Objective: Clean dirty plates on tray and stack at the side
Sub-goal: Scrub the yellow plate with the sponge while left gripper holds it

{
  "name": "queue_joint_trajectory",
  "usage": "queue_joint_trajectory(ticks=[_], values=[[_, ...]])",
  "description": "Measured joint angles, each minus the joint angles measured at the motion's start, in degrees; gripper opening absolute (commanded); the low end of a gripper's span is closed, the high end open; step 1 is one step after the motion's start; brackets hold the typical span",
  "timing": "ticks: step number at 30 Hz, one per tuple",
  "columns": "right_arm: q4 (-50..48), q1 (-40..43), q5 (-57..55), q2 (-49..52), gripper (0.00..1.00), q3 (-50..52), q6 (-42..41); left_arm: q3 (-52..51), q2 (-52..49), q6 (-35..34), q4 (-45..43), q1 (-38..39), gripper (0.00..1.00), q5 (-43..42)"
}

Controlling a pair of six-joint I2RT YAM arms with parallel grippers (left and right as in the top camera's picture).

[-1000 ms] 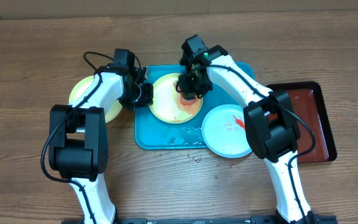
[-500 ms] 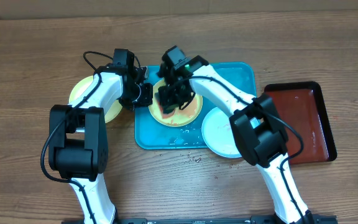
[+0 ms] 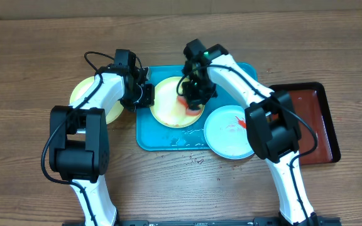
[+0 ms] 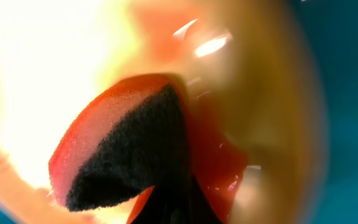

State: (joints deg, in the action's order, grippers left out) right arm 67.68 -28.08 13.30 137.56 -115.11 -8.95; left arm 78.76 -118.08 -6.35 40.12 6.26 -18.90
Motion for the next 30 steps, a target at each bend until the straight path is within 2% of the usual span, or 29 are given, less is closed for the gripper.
queue_joint_trajectory(ticks=[6,12,22,30], values=[[-7.1,0.22,-5.9,0.0,0.04,-0.2,0.0,0.0,0.0,0.44,0.02,0.0,0.04,0.0],[-13.42,-1.09,-3.13,0.0,0.04,-0.2,0.66,0.0,0.0,0.57,0.02,0.0,0.04,0.0],[-13.38,-8.35,1.79,0.31,0.04,-0.2,1.16,0.0,0.0,0.59,0.02,0.0,0.04,0.0],[-12.52,-5.77,-2.03,0.31,0.04,-0.2,1.27,0.0,0.0,0.59,0.0,0.0,0.04,-0.02]])
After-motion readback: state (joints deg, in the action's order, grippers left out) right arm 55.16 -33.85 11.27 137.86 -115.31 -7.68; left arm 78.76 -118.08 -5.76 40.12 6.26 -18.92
